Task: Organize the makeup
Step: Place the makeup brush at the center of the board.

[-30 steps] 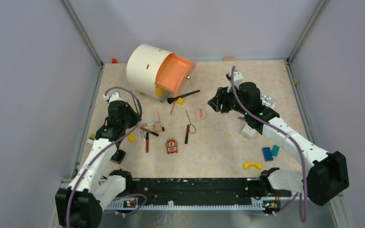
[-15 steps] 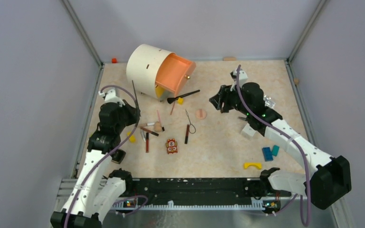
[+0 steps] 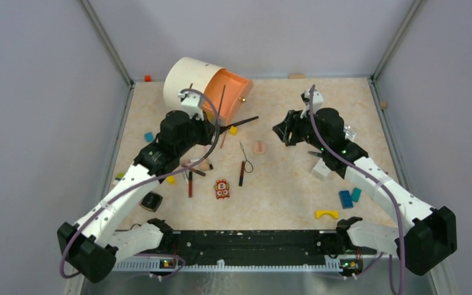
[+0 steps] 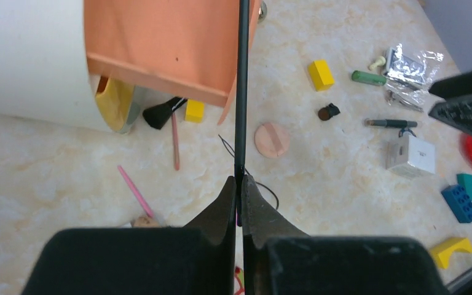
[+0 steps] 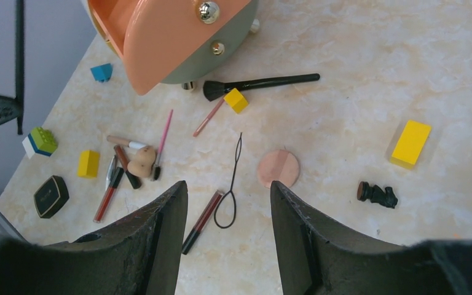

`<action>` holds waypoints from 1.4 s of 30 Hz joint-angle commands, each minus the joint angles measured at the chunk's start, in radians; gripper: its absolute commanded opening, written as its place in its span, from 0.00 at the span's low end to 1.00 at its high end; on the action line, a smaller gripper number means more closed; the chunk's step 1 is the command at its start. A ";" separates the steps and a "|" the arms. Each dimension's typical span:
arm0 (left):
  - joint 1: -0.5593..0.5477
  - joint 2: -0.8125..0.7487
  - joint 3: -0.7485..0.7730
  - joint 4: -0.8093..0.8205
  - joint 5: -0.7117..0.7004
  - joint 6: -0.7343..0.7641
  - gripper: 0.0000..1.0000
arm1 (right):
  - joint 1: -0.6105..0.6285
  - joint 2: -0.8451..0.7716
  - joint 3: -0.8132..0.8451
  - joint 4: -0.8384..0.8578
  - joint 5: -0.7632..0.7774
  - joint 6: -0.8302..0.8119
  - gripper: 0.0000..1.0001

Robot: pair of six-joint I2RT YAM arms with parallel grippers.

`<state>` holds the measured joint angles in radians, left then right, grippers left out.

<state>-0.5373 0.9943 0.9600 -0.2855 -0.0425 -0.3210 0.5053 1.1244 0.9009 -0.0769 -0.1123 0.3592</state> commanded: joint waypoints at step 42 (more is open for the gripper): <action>0.090 0.548 0.525 -0.090 -0.123 0.030 0.00 | -0.011 -0.096 -0.017 -0.051 0.082 -0.051 0.52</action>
<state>-0.4469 1.5711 1.4609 -0.3981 -0.1696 -0.2935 0.5053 1.0485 0.8898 -0.1440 -0.0357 0.3149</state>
